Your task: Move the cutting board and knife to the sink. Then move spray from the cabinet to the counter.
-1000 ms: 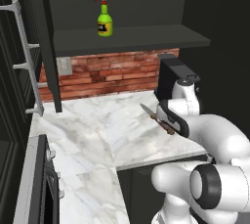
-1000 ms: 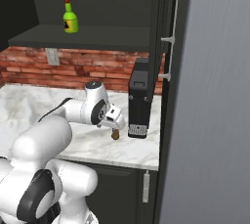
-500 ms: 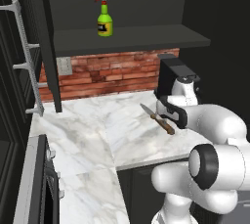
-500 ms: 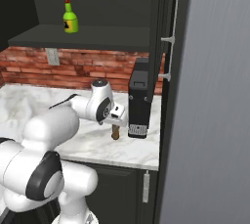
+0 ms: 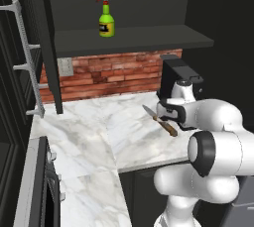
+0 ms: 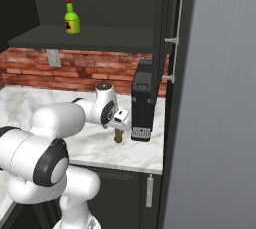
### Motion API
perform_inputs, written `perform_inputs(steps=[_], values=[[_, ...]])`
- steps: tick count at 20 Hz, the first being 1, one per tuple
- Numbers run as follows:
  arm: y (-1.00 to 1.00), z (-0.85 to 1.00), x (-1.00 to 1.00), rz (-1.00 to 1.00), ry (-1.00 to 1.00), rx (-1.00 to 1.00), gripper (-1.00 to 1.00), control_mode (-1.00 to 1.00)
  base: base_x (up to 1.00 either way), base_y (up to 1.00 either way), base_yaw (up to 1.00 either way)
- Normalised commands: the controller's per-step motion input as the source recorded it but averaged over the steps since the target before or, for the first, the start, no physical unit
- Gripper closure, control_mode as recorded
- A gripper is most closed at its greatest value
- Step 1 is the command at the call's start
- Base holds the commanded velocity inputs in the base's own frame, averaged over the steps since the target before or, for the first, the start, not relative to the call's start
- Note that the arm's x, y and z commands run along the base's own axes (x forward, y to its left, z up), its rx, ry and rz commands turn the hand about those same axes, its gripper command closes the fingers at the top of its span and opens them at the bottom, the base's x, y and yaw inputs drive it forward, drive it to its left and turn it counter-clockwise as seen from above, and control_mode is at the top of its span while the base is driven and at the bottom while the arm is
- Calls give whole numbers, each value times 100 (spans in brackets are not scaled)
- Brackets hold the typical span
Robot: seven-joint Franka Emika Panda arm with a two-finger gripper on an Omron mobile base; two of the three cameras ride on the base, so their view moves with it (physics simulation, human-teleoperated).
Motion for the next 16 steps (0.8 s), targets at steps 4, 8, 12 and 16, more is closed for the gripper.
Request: perform_inputs(steps=[4, 8, 12, 16], values=[[-1, -29, 2, -4, 0, 0, -100, -100, 0, 0, 0], [-1, -28, 8, -1, 0, 0, -100, -100, 0, 0, 0], [-10, -25, 15, 0, 0, 0, -100, -100, 0, 0, 0], [-6, -20, 23, 0, 0, 0, -100, -100, 0, 0, 0]])
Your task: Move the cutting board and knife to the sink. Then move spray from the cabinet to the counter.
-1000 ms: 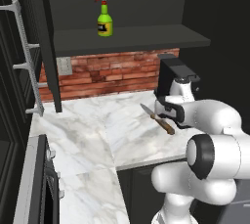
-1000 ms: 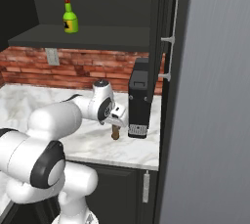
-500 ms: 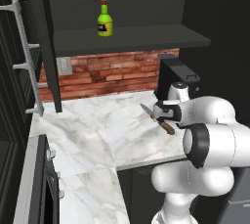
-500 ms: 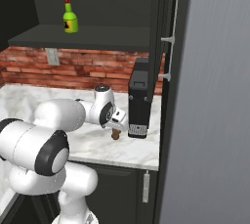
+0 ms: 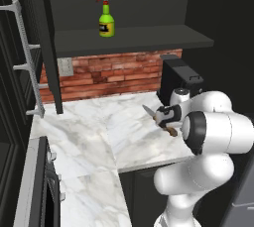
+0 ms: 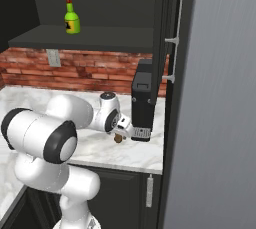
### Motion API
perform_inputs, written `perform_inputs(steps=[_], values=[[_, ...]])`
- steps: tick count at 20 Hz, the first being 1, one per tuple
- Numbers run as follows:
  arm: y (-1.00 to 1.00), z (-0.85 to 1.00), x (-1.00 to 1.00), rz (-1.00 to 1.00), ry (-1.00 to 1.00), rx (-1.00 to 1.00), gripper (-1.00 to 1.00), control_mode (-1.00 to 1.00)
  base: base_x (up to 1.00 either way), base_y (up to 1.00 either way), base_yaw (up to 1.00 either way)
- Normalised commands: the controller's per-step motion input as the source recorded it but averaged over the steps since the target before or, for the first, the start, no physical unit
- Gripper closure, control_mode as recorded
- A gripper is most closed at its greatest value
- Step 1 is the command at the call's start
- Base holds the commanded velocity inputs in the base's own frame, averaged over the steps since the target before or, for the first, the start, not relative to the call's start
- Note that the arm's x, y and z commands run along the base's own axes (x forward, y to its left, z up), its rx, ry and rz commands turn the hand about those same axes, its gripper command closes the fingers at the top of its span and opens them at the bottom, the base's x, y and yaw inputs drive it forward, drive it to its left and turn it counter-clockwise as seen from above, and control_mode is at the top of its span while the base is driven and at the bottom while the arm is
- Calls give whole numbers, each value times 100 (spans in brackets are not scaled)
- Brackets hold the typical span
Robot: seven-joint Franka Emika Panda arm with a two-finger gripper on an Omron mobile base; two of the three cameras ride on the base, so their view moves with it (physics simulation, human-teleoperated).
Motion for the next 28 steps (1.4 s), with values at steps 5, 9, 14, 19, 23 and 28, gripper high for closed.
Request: perform_inputs(steps=[5, 9, 14, 19, 23, 28], values=[[-2, -17, 18, 0, 0, 0, -100, -100, 0, 0, 0], [0, -21, 0, 0, 0, 0, -100, -100, 0, 0, 0], [0, -19, 0, 0, 0, 0, -100, -100, 0, 0, 0], [0, -20, 1, 0, 1, 0, -100, -100, 0, 0, 0], [0, 0, 0, 0, 0, 0, -100, -100, 0, 0, 0], [0, 0, 0, 0, 0, 0, -100, -100, 0, 0, 0]])
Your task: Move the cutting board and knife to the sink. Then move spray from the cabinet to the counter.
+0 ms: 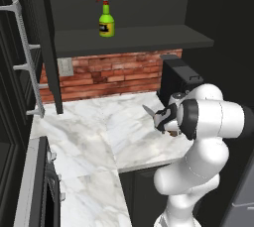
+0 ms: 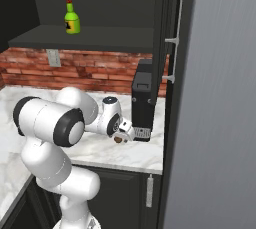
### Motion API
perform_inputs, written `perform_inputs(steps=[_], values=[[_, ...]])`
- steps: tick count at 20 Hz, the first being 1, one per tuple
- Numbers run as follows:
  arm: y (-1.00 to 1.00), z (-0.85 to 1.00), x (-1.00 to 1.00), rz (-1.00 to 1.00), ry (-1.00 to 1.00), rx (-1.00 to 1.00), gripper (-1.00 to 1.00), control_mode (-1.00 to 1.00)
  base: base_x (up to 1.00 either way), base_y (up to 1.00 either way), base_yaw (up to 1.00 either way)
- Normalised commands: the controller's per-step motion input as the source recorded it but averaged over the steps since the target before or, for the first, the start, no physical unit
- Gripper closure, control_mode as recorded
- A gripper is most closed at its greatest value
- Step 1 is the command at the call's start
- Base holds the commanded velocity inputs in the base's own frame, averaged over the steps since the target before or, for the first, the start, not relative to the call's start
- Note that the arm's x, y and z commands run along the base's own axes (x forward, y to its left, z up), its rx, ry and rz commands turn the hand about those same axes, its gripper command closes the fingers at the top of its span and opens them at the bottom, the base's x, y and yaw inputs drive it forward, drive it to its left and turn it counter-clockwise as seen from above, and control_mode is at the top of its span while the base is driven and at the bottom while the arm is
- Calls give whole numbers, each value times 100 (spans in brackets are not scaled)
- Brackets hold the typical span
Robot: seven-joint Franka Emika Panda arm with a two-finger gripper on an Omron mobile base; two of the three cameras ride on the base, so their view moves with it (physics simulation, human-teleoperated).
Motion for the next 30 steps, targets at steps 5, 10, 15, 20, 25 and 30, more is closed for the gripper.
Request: perform_inputs(steps=[5, 10, 15, 20, 25, 30], values=[[0, 0, 0, 0, 0, 0, 100, -100, 0, 0, 0], [1, 0, 0, 0, 0, 0, 100, -100, 0, 0, 0], [11, 0, 0, 0, 0, 0, 100, -100, 0, 0, 0], [26, 8, -16, 0, -1, -1, 100, -100, 0, 0, 0], [26, 39, -41, 0, -5, -2, 100, -100, 0, 0, 0], [9, 68, -50, 0, -2, 0, 100, -100, 0, 0, 0]])
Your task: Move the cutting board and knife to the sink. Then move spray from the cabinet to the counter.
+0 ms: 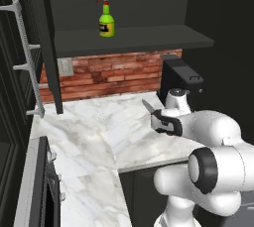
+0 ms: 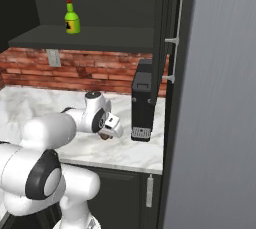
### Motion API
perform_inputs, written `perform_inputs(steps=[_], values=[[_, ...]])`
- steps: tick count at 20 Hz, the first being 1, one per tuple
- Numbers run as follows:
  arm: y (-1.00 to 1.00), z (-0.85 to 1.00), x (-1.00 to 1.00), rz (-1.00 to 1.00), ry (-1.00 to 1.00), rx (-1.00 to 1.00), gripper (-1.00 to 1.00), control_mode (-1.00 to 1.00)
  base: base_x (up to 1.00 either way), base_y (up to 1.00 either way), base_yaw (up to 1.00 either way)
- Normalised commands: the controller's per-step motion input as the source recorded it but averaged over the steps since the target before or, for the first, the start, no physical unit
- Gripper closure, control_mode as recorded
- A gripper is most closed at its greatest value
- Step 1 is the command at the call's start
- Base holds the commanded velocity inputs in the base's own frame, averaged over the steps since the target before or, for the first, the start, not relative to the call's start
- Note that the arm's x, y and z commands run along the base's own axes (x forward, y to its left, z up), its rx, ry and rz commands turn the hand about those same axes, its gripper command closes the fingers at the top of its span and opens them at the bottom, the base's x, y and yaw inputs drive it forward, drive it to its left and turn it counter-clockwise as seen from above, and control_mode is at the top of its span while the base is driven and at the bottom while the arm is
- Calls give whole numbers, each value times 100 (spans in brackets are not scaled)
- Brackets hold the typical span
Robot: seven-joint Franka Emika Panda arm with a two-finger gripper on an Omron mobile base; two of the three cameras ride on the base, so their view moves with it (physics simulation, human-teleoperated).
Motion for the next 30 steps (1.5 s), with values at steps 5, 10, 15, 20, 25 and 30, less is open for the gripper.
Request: perform_inputs(steps=[5, 10, 15, 20, 25, 30], values=[[0, 74, -64, 0, 0, 2, 100, -100, 0, 0, 0], [0, 66, -74, 0, 1, 4, 100, -100, 0, 0, 0], [0, 53, -72, 0, 2, 1, 100, -100, 0, 0, 0], [3, 42, -55, 0, 5, 0, 100, -100, 0, 0, 0], [2, 21, -13, 0, 0, -2, 100, -100, 0, 0, 0], [1, 2, 0, 0, 2, -1, 100, -100, 0, 0, 0]])
